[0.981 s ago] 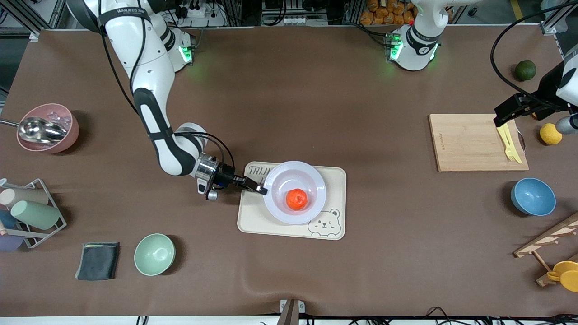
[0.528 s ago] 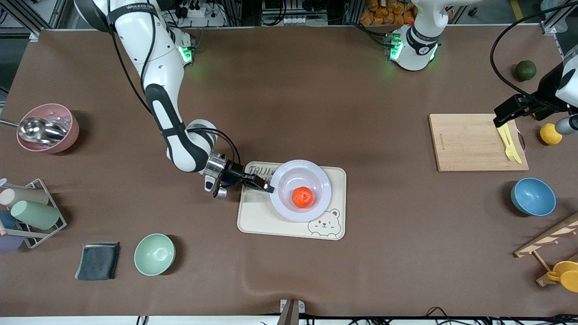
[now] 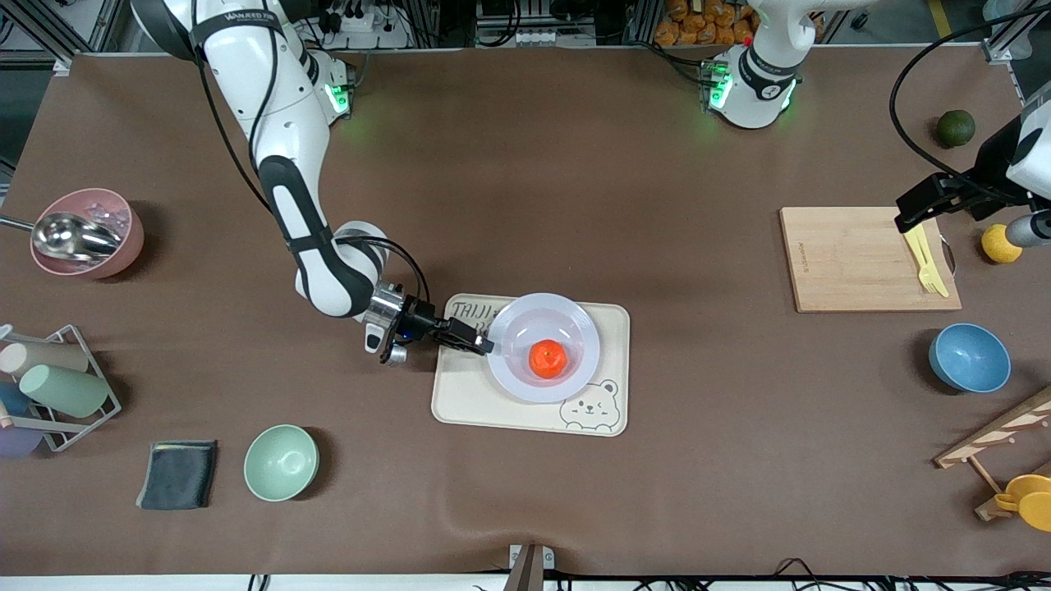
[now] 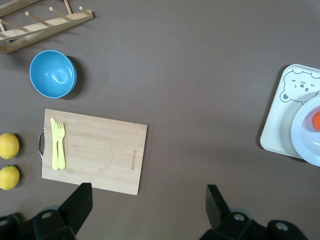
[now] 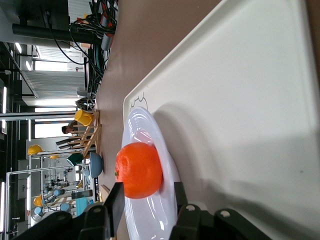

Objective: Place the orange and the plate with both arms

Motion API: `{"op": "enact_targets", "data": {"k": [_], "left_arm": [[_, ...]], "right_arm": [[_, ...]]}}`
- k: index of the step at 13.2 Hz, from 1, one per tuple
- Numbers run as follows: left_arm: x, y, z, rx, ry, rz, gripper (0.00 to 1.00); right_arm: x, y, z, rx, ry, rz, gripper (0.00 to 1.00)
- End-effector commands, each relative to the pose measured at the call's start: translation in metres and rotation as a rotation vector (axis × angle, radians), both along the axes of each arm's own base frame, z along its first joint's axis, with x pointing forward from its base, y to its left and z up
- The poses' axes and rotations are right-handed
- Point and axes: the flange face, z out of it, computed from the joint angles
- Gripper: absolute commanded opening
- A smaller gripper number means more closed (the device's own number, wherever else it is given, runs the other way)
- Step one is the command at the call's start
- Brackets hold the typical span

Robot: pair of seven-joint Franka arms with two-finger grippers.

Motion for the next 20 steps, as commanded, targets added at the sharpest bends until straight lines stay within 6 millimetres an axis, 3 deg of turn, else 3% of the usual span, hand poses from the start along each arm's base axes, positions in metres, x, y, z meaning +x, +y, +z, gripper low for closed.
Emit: {"op": "enact_targets", "data": {"k": [1, 3, 8, 14, 16, 20], "left_arm": [[0.001, -0.004, 0.003, 0.005, -0.005, -0.02, 1.0], [0.001, -0.004, 0.002, 0.005, -0.003, -0.022, 1.0], [0.001, -0.004, 0.001, 0.005, 0.004, -0.021, 1.0], [-0.007, -0.005, -0.002, -0.008, 0.039, -0.026, 1.0], [-0.008, -0.015, -0.001, -0.008, 0.041, -0.035, 1.0], [-0.011, -0.015, 0.003, -0.007, 0.033, -0.039, 1.0]], "right_arm": [[0.015, -0.017, 0.003, -0.028, 0.003, 0.032, 0.45], [0.025, -0.03, 0.01, -0.066, 0.041, 0.073, 0.44], [0.059, -0.066, 0.067, -0.106, 0.217, 0.201, 0.43], [0.094, -0.174, 0.11, -0.151, 0.287, 0.363, 0.45], [0.098, -0.196, 0.122, -0.158, 0.293, 0.407, 0.46], [0.113, -0.241, 0.152, -0.269, 0.288, 0.455, 0.49]]}}
